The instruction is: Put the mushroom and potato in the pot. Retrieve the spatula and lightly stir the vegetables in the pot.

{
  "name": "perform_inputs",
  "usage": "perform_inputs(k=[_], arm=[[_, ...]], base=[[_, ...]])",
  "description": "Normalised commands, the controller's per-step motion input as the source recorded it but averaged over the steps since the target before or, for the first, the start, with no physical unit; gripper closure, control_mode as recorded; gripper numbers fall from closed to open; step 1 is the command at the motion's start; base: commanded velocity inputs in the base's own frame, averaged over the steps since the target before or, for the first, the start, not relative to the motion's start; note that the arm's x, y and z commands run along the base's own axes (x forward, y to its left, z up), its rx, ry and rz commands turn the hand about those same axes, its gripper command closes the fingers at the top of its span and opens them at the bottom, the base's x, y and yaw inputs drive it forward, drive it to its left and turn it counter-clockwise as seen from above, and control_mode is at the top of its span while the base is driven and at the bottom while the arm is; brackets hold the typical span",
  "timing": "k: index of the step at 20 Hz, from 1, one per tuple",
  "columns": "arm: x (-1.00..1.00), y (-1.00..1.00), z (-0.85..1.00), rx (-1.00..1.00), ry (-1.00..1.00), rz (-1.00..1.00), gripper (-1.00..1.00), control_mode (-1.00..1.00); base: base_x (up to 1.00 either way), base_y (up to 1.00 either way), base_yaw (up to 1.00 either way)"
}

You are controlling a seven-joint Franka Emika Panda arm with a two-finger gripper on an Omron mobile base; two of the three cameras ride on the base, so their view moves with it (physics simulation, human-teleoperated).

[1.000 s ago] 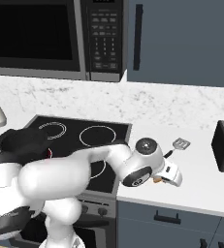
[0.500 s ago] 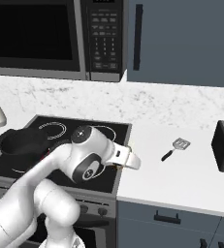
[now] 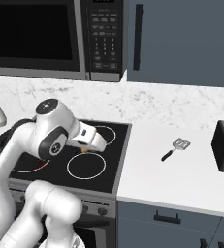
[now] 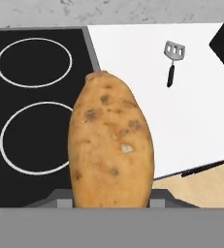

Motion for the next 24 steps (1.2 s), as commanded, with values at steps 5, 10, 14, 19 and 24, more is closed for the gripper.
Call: perform_inputs(k=[5, 10, 14, 19, 24], arm=[[0.32, 0.94, 0.54, 0.22, 0.23, 0.17, 1.00, -1.00], [0.58, 1.00, -0.49, 0.01, 0.03, 0.29, 1.00, -1.00], [0.30, 1.00, -0.64, -0.01, 0.00, 0.32, 1.00, -1.00], [0.14, 1.00, -0.35, -0.06, -0.03, 0.28, 1.00, -1.00], [0.27, 0.94, 0.00, -0.08, -0.11, 0.20, 1.00, -1.00]], base=[[0.00, 0.00, 0.00], [0.00, 0.00, 0.00], [0.00, 0.00, 0.00], [0.00, 0.00, 0.00], [0.00, 0.00, 0.00]])
